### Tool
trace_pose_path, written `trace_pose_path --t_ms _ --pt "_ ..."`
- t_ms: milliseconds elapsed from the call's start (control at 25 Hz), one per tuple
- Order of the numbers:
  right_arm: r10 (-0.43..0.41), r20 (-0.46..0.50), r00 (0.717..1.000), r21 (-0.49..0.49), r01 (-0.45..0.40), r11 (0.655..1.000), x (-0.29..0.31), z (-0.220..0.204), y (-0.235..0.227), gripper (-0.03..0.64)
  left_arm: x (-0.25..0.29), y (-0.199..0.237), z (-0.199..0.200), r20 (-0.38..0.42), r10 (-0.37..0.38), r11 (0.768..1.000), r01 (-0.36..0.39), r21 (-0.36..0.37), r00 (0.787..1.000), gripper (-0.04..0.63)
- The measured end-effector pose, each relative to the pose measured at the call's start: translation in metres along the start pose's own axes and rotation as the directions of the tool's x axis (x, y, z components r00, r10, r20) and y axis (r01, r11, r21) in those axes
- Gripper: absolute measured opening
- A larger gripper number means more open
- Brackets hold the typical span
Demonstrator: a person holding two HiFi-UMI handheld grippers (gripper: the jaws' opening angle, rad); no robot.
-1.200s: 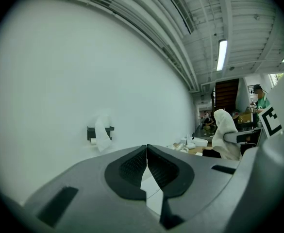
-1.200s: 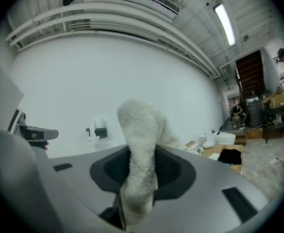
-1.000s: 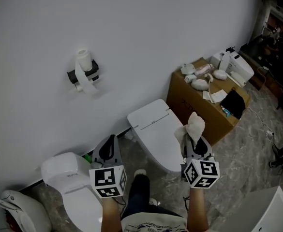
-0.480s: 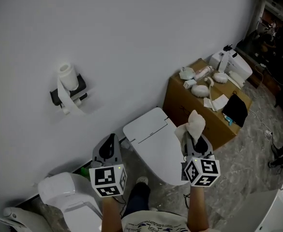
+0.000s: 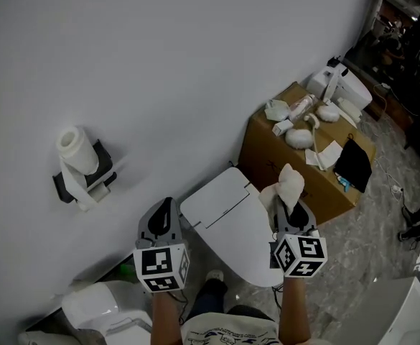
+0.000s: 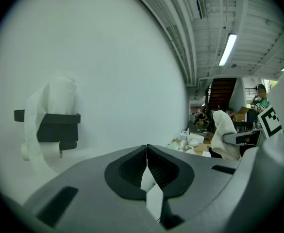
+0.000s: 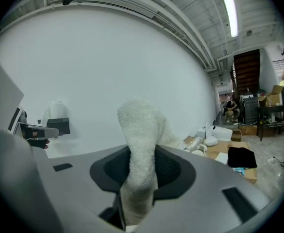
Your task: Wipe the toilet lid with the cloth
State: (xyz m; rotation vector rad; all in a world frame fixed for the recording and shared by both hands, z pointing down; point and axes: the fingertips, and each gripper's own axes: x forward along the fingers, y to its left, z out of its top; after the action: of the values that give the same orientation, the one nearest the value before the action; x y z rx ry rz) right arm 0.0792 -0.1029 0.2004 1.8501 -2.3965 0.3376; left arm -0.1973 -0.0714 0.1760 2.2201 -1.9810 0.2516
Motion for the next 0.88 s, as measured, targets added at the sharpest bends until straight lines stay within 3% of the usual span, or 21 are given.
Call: trace_pose_path --t_ms 880 --pt "0.009 -0.212 0.977 -0.015 -0.012 1.000 0.070 -0.091 -0.025 0.112 0.077 -0.007 -0.089 -0.183 -0.033 0.999 0.029 -0.024 0.983 0.009"
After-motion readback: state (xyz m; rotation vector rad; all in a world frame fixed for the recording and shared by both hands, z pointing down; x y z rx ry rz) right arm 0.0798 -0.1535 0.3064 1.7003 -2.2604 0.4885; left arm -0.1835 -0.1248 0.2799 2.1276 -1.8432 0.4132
